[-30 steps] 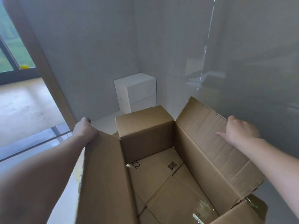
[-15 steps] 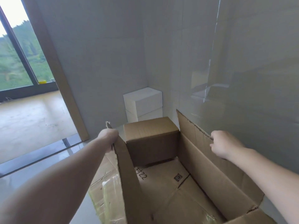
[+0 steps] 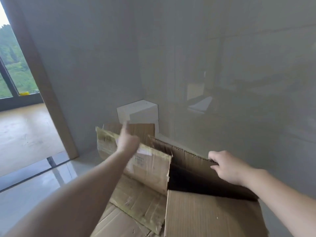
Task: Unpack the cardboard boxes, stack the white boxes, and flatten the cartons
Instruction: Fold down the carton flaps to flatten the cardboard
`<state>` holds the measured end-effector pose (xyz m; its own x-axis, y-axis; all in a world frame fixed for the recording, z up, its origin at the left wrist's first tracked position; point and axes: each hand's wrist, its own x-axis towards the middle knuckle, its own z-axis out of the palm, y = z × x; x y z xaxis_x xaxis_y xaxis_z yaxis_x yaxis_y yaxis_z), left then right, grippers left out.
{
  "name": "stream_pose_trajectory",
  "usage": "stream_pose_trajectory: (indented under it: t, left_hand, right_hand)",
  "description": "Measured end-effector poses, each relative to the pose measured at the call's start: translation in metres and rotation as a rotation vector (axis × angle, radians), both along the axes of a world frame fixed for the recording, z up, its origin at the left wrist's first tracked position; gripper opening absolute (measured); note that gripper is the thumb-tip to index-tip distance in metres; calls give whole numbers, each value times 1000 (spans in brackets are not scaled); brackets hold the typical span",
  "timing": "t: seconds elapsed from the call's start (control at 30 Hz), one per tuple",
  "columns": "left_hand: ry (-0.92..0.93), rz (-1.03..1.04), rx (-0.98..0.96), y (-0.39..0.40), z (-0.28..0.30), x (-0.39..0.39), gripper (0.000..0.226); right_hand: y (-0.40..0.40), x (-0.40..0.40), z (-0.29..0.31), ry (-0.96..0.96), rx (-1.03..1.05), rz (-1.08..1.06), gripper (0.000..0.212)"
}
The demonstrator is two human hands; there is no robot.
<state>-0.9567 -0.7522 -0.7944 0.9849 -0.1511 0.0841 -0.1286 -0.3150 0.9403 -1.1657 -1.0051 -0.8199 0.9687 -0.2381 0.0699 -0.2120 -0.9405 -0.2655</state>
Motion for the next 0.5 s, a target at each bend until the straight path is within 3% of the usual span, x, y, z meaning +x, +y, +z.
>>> stream_pose_trajectory:
  t: [0.1,0.13,0.2,0.37,0.43,0.5]
  left_hand:
    - [-411,-458,746,-27,-39,-33,109]
    - [-506,-484,937,-32,-46,-38,112]
    - [-589,-463,1125,-38,-58,-42,118]
    - [-867,-308,1195,-37,-72,-37,105]
    - [-970,-350,1176,-37,-72,-30,90]
    - [-956,-390,1113,-41,-67,-25,67]
  right_hand:
    - [2,3,-16,23,-23,-10,19]
    - [1,2,-16,16,-20,-28,15]
    - [-3,0,-14,1,-7,-52,10]
    - [0,-2,-15,33,-39,15,7]
    - [0,-6,-15,34,-30,24,6]
    - [1,-9,-16,45,-34,14,9]
